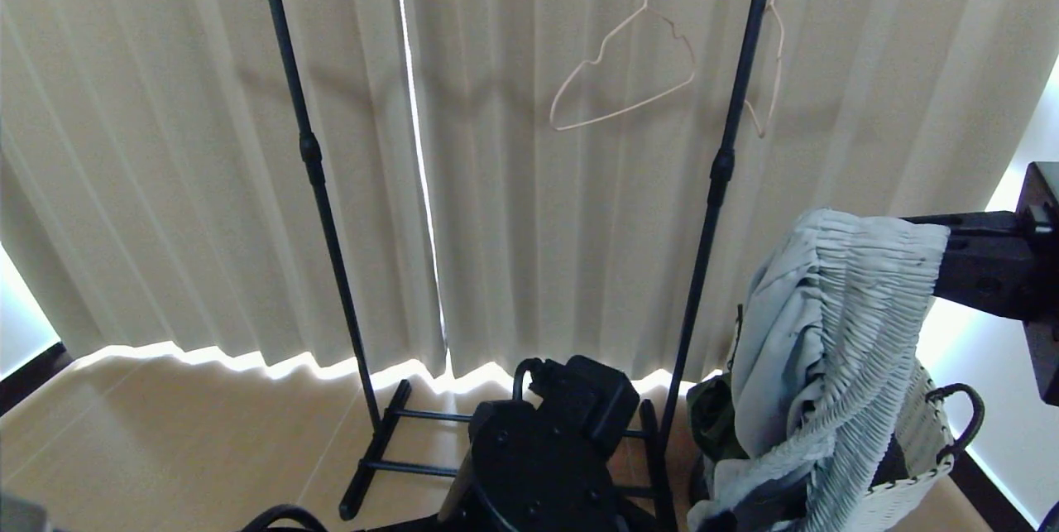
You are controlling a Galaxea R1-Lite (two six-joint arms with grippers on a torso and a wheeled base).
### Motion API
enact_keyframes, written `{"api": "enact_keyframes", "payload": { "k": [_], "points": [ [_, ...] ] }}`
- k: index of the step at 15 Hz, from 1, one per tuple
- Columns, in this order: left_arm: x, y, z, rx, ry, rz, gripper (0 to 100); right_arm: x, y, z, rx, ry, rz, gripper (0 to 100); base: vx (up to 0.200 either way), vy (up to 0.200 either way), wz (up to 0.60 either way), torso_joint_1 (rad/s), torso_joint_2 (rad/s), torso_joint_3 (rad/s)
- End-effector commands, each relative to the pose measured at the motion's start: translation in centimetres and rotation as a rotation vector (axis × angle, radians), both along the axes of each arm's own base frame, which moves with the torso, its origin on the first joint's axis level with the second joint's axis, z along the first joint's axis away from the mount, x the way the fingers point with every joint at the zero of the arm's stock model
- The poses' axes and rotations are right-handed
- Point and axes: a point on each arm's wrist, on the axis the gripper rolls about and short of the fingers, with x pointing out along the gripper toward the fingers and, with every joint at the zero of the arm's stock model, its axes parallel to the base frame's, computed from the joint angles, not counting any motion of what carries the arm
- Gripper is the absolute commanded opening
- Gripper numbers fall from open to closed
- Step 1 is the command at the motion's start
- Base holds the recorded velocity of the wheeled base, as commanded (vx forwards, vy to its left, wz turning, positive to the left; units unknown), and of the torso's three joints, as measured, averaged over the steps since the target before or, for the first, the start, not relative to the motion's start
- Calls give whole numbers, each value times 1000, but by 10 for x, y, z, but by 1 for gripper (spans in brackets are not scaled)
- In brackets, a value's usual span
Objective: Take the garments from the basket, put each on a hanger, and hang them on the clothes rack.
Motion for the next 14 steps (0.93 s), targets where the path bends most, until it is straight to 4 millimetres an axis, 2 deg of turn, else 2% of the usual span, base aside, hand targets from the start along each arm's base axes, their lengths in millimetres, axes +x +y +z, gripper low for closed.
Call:
{"api": "enact_keyframes", "payload": {
  "k": [1,4,7,10,11,14],
  "points": [
    [15,-7,-17,24,13,53,100,-6,0,3,16,-15,20,0,0,0,0,0,0,0],
    [24,-4,-27,52,26,86,100,-11,-5,6,28,-29,22,0,0,0,0,0,0,0],
    [23,1,-28,62,30,89,100,-12,-6,5,27,-30,17,0,0,0,0,0,0,0],
    [10,24,-9,30,13,89,100,-10,-5,4,21,-25,14,0,0,0,0,0,0,0],
    [5,32,-5,24,8,89,0,-8,-3,3,17,-20,14,0,0,0,0,0,0,0],
    [-7,51,7,-33,-58,130,0,-2,0,0,4,-6,4,0,0,0,0,0,0,0]
  ]
}}
